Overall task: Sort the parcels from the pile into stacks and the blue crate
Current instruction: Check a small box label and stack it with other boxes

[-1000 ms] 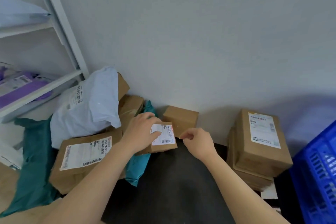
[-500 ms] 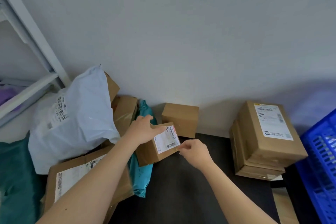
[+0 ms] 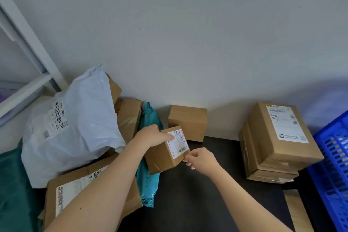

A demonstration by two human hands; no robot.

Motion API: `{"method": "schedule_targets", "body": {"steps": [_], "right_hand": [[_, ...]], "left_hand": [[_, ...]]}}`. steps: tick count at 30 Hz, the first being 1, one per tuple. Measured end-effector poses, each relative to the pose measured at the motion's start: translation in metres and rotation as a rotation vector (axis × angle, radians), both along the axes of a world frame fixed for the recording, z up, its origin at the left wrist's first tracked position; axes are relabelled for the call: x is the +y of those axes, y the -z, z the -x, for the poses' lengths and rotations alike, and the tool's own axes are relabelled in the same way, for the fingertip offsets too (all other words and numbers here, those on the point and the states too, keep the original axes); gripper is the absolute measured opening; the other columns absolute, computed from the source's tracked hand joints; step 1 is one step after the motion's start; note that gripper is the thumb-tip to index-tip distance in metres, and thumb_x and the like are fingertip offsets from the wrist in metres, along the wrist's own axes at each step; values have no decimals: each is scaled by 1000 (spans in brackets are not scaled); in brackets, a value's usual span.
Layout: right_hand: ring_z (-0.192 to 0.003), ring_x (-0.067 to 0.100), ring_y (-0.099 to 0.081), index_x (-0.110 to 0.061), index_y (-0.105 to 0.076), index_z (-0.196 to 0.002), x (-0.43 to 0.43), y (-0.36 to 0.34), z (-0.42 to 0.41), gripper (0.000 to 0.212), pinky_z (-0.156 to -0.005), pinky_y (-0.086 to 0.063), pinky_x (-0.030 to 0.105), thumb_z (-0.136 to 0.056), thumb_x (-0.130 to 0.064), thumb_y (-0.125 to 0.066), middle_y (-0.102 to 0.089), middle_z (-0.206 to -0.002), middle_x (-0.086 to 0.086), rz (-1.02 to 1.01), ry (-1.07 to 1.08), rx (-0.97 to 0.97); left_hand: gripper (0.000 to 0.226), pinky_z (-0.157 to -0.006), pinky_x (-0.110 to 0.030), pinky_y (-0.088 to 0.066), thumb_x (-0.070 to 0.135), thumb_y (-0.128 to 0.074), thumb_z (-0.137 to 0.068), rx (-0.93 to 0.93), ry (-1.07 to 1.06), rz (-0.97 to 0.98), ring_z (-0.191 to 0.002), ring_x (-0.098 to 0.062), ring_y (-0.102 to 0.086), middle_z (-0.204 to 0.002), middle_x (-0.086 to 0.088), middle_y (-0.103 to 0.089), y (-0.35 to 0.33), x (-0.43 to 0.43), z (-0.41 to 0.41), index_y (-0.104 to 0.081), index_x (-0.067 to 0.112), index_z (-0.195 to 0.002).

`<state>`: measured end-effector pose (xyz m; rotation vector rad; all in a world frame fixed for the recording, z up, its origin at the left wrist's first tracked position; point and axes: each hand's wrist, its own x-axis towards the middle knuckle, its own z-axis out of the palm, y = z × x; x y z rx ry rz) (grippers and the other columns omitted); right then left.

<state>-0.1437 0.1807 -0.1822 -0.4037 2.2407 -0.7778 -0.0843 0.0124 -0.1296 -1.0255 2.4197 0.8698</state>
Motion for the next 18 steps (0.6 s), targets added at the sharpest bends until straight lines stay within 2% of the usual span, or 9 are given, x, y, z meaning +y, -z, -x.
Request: {"method": "schedule_targets", "body": {"steps": [2, 4, 6, 9, 11, 14, 16, 18], "right_hand": [[-75, 8, -60, -16, -71, -88, 3, -1, 0, 25, -70, -50, 19, -97, -30, -51, -66, -81, -5, 1, 19, -30], [-73, 8, -62, -14, -73, -82, 7, -2, 0, 39, -72, -52, 21, -99, -34, -45, -70, -80, -4, -17, 50, -38], [-73, 10, -64, -13, -75, -75, 11, -6, 1, 52, -78, -54, 25, -100, -41, -39, -73, -80, 0, -47, 80, -56], [-69, 15, -66, -9, -75, -76, 21, -13, 3, 69, -74, -55, 28, -96, -61, -34, -73, -77, 4, -68, 131, -200], [-70, 20, -68, -8, -72, -89, 30, -18, 3, 78, -73, -55, 30, -87, -74, -32, -74, -82, 9, -23, 187, -333], [-87, 29, -71, -11, -54, -121, 43, -24, 3, 86, -76, -58, 37, -74, -82, -41, -71, -102, 19, 132, 336, -540], [-98, 35, -68, -18, -46, -128, 50, -29, 4, 91, -79, -58, 42, -63, -81, -49, -66, -114, 22, 304, 414, -666], [-107, 37, -63, -22, -49, -128, 53, -35, 5, 85, -89, -53, 49, -61, -74, -56, -63, -121, 18, 472, 447, -733]], "left_hand": [[69, -90, -30, -41, 55, -58, -85, 6, 3, -33, -122, -21, -50, -135, -2, -52, -2, 1, 0, -43, 18, -141], [64, -86, -28, -39, 53, -57, -85, 12, 1, -82, -119, -19, -51, -132, -1, -55, -2, 1, 0, -48, 18, -138], [64, -89, -30, -39, 51, -57, -86, 32, -27, -147, -122, -21, -49, -136, -2, -53, -7, 3, -1, -48, 16, -139], [64, -92, -35, -36, 47, -55, -91, 98, -153, -314, -127, -25, -43, -143, -5, -44, -16, 9, -5, -38, 16, -143], [56, -88, -35, -36, 46, -57, -91, 143, -219, -432, -117, -22, -45, -137, -3, -47, -22, 12, -10, -40, 21, -138], [50, -86, -36, -44, 46, -64, -86, 169, -265, -551, -112, -20, -48, -130, -2, -52, -24, 16, -14, -44, 26, -128], [51, -84, -36, -49, 42, -67, -85, 201, -283, -639, -107, -19, -52, -118, -2, -56, -27, 23, -14, -47, 23, -128], [55, -93, -43, -51, 39, -71, -82, 216, -266, -706, -110, -22, -53, -118, -5, -56, -29, 31, -12, -47, 23, -129]]}}
